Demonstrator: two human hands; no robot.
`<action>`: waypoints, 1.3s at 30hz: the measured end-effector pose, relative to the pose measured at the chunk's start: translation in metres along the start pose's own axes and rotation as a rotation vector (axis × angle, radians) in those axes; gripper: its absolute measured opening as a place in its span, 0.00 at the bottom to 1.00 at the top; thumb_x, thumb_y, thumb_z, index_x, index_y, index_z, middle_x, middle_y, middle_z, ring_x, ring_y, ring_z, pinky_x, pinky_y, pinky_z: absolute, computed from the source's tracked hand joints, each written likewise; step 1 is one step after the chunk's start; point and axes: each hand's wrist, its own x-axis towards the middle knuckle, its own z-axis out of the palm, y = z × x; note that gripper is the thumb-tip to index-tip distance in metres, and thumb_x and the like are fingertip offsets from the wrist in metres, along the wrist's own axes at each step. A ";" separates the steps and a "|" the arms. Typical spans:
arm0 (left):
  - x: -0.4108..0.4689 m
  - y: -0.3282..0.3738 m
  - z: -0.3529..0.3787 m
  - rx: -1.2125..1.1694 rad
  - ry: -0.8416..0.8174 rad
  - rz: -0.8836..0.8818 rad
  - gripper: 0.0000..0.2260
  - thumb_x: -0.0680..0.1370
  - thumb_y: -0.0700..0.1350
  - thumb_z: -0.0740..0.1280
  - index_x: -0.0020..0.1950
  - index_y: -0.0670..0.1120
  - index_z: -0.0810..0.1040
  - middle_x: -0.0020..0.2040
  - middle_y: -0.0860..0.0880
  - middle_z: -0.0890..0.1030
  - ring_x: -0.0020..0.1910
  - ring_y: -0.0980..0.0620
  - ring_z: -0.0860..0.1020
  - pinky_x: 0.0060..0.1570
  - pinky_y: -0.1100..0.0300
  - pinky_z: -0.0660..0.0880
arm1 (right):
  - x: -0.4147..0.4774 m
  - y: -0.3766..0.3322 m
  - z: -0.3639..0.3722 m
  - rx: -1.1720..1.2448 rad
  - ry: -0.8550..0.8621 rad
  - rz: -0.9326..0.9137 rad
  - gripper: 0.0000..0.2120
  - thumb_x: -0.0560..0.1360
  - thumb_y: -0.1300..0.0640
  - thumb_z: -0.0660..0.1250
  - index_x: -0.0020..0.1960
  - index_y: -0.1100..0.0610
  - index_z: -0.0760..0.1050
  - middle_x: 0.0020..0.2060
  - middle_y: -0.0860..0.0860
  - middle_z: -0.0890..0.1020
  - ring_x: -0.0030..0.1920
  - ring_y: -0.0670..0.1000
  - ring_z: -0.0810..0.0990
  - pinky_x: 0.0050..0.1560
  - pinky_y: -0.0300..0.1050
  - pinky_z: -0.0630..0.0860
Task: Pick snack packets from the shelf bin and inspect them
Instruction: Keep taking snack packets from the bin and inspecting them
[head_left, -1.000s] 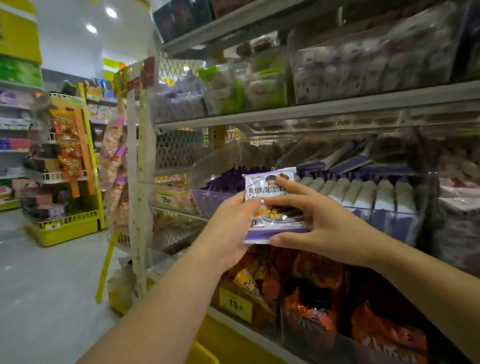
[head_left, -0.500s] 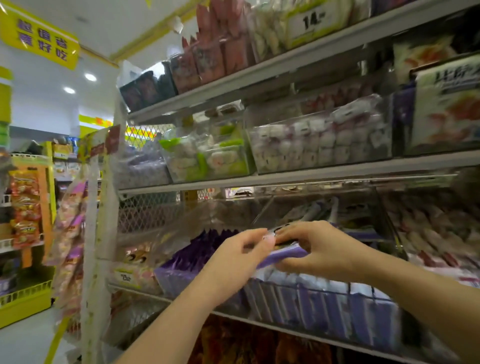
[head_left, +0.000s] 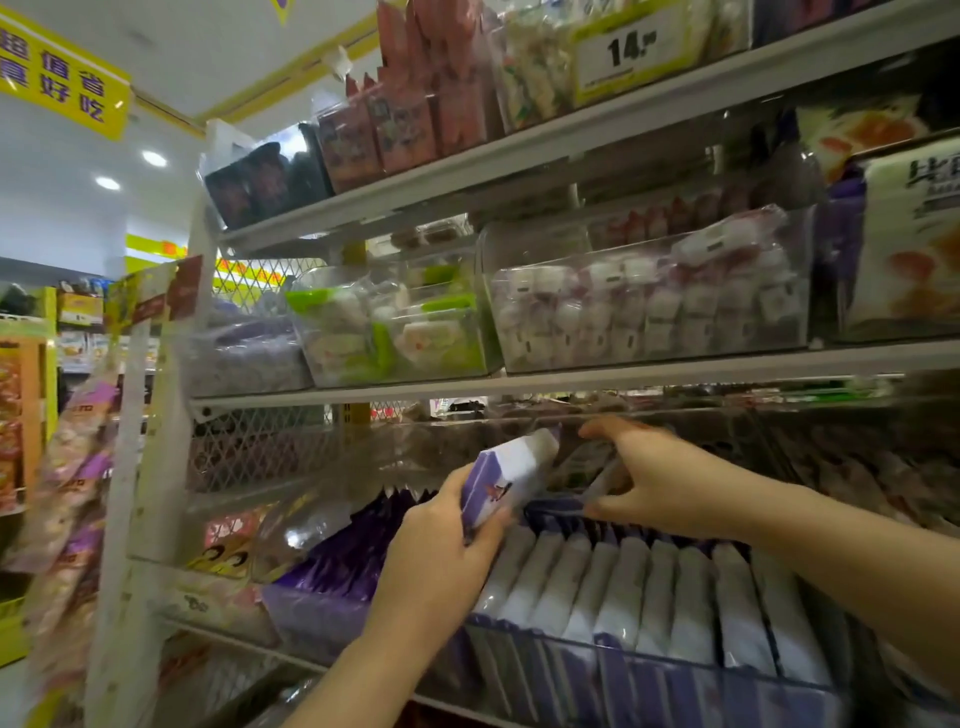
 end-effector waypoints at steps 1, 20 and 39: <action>0.000 -0.001 0.002 -0.021 0.015 -0.022 0.17 0.77 0.56 0.67 0.65 0.56 0.74 0.39 0.61 0.80 0.43 0.62 0.78 0.41 0.63 0.74 | 0.002 0.005 -0.002 -0.066 -0.025 0.007 0.33 0.72 0.50 0.73 0.72 0.50 0.62 0.57 0.46 0.78 0.51 0.43 0.78 0.45 0.29 0.75; 0.028 0.004 0.028 0.236 -0.129 0.080 0.17 0.82 0.52 0.57 0.71 0.56 0.60 0.55 0.58 0.77 0.57 0.54 0.74 0.58 0.58 0.66 | 0.031 0.046 -0.009 -0.402 -0.037 0.034 0.08 0.79 0.56 0.60 0.53 0.45 0.76 0.51 0.48 0.80 0.49 0.51 0.79 0.52 0.49 0.78; 0.064 0.004 0.056 0.842 -0.548 0.337 0.25 0.82 0.59 0.51 0.78 0.57 0.51 0.76 0.48 0.64 0.74 0.45 0.62 0.72 0.39 0.43 | -0.015 0.044 -0.020 -0.218 0.150 -0.085 0.05 0.75 0.51 0.68 0.49 0.42 0.73 0.44 0.39 0.74 0.45 0.42 0.74 0.45 0.35 0.74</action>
